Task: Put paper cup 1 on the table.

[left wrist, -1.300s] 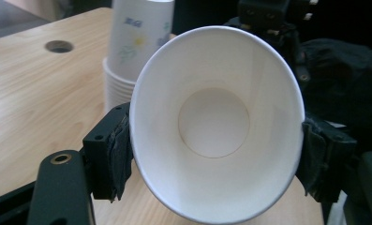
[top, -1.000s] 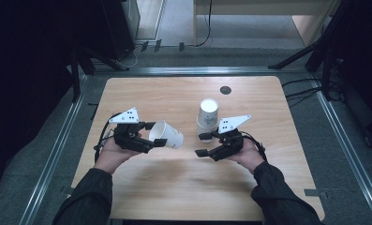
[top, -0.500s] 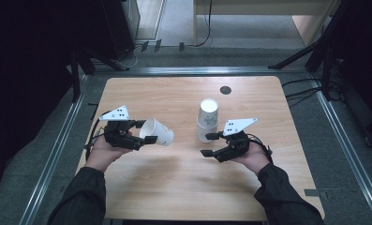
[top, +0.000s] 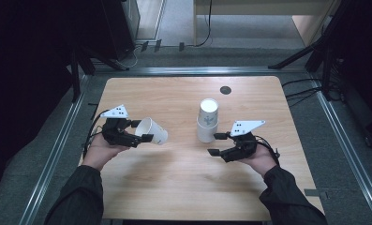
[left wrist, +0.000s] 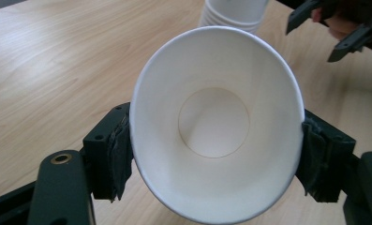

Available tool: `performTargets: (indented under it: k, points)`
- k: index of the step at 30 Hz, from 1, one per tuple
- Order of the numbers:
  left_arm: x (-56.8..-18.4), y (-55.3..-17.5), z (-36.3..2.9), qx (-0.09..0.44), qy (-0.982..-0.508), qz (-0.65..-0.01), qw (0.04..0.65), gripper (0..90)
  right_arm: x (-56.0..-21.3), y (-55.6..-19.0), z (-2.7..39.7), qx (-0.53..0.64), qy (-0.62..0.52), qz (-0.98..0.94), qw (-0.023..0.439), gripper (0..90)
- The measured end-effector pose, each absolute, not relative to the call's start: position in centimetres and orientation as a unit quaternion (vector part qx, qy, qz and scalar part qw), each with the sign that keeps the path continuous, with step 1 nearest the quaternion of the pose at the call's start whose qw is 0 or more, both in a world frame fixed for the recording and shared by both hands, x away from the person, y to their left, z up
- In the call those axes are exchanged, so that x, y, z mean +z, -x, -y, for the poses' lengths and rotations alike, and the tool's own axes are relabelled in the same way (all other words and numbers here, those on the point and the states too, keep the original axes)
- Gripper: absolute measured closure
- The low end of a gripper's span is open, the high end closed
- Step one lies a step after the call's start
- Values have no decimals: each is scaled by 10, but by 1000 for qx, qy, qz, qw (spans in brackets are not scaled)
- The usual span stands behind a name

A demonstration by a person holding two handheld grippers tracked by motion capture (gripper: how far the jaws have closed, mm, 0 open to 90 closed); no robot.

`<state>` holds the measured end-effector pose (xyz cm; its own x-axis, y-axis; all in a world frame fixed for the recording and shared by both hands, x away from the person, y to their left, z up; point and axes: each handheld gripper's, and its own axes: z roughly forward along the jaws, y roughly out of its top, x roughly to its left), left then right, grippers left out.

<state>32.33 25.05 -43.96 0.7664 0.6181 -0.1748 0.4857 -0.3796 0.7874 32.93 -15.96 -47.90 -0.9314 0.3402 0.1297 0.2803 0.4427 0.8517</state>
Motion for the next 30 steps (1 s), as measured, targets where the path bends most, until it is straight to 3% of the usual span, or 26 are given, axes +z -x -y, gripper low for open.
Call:
performTargets:
  k: [30]
  points:
    - [-443, -379, -273, 108, -862, -416, 270, 247, -484, -333, 161, 489, -197, -849, 36, 342]
